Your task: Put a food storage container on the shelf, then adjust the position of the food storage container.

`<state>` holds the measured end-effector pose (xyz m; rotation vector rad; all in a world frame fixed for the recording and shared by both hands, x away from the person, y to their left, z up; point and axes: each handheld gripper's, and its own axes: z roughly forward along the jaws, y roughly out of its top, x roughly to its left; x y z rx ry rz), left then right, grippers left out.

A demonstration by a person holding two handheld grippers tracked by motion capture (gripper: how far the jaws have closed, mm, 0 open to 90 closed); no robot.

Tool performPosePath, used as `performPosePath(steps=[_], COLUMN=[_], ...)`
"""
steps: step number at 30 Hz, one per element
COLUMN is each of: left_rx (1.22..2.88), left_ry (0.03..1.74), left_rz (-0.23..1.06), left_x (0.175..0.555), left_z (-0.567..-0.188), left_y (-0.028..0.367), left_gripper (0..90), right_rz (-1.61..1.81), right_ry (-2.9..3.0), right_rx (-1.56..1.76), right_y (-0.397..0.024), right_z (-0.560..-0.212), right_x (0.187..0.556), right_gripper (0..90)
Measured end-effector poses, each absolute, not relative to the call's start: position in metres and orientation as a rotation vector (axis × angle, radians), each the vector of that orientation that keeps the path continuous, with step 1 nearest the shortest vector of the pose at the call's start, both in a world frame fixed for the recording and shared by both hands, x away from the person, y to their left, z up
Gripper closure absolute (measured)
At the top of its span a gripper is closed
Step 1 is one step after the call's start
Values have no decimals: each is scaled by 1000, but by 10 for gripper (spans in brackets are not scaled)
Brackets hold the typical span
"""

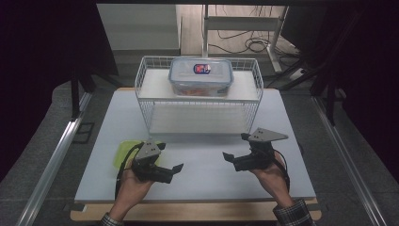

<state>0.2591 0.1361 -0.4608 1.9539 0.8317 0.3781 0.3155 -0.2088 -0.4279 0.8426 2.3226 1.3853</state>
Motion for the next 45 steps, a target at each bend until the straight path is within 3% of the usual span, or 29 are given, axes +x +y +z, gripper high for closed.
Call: performPosePath(steps=[10,19,25,30,37,38,45], left_rx=[2001,1974,1972,1897,1835,1827,1771], left_ry=[849,931,1018,1117,1259,1275,1402], left_rz=[350,333,450,421,485,495,562], left_x=[249,260,266,273,273,272,269], left_z=[-484,-483,-482,-481,-482,-483,-494], left_y=[133,149,184,220,266,273,309], left_gripper=[49,48,255,504,862,893,897], right_rz=[1345,1262,1192,1165,1148,1129,1118], right_ry=[2306,2320,2310,2324,2337,2341,2352], right_rx=[847,889,868,891,885,874,858], right_y=[-220,-224,-223,-224,-225,-225,-224], right_z=[-456,-475,-485,-492,-495,-495,-496], right_x=[293,296,298,301,303,303,302], right_gripper=[14,14,14,14,15,15,19])
